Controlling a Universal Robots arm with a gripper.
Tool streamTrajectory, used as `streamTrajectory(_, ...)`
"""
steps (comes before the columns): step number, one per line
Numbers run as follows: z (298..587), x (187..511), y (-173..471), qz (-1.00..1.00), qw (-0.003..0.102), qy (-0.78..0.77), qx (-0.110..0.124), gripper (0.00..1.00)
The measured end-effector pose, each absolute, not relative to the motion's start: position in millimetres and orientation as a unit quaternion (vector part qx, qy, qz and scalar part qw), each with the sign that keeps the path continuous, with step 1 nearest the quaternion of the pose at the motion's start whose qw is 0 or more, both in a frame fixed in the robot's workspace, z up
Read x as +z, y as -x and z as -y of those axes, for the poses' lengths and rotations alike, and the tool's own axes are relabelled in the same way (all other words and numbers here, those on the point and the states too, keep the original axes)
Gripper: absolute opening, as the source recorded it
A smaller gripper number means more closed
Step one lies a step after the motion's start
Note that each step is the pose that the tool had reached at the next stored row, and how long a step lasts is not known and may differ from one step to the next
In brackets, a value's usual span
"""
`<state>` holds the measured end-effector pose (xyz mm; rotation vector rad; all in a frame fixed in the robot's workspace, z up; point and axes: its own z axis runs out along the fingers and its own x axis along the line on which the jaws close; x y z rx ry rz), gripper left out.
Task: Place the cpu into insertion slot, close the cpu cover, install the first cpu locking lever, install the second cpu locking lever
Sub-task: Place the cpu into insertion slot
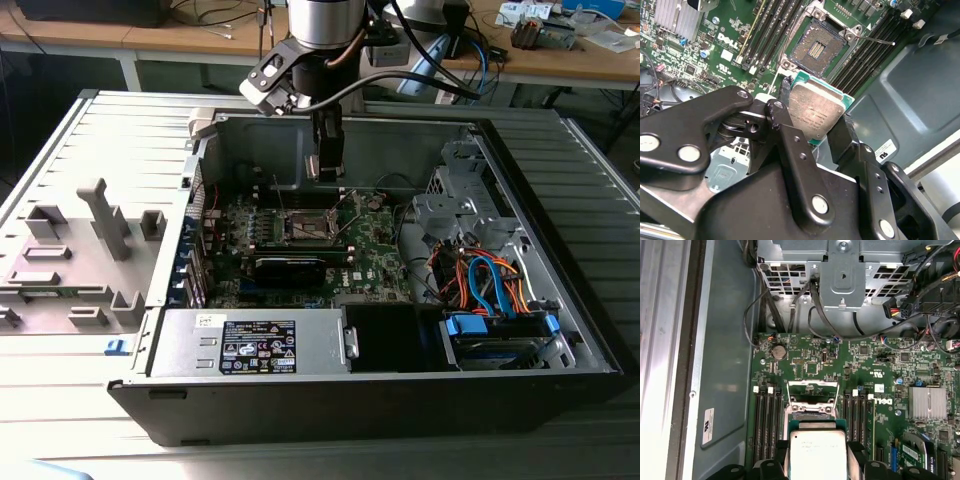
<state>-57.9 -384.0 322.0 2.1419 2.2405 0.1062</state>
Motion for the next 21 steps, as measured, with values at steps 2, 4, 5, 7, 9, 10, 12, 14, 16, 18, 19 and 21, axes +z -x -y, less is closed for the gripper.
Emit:
streamTrajectory(2, 384.0, 322.0, 57.9, -0.722, 0.02, -0.691, 0.034, 0.55)
streamTrajectory(4, 384.0, 322.0, 57.9, -0.722, 0.02, -0.691, 0.034, 0.55)
streamTrajectory(5, 384.0, 322.0, 57.9, -0.722, 0.02, -0.691, 0.034, 0.55)
streamTrajectory(7, 384.0, 321.8, 58.1, -0.722, 0.02, -0.691, 0.034, 0.55)
streamTrajectory(9, 384.0, 321.2, 58.8, -0.722, 0.02, -0.691, 0.034, 0.55)
streamTrajectory(10, 384.0, 320.9, 59.2, -0.722, 0.02, -0.691, 0.034, 0.55)
streamTrajectory(12, 384.0, 319.3, 60.4, -0.722, 0.02, -0.691, 0.034, 0.55)
streamTrajectory(14, 384.0, 317.6, 61.0, -0.722, 0.02, -0.691, 0.034, 0.55)
streamTrajectory(16, 384.0, 316.4, 61.4, -0.722, 0.02, -0.691, 0.034, 0.55)
streamTrajectory(18, 384.0, 315.8, 61.5, -0.722, 0.02, -0.691, 0.034, 0.55)
streamTrajectory(19, 384.0, 315.6, 61.5, -0.722, 0.02, -0.691, 0.034, 0.55)
streamTrajectory(21, 384.0, 315.0, 61.6, -0.722, 0.02, -0.691, 0.034, 0.55)
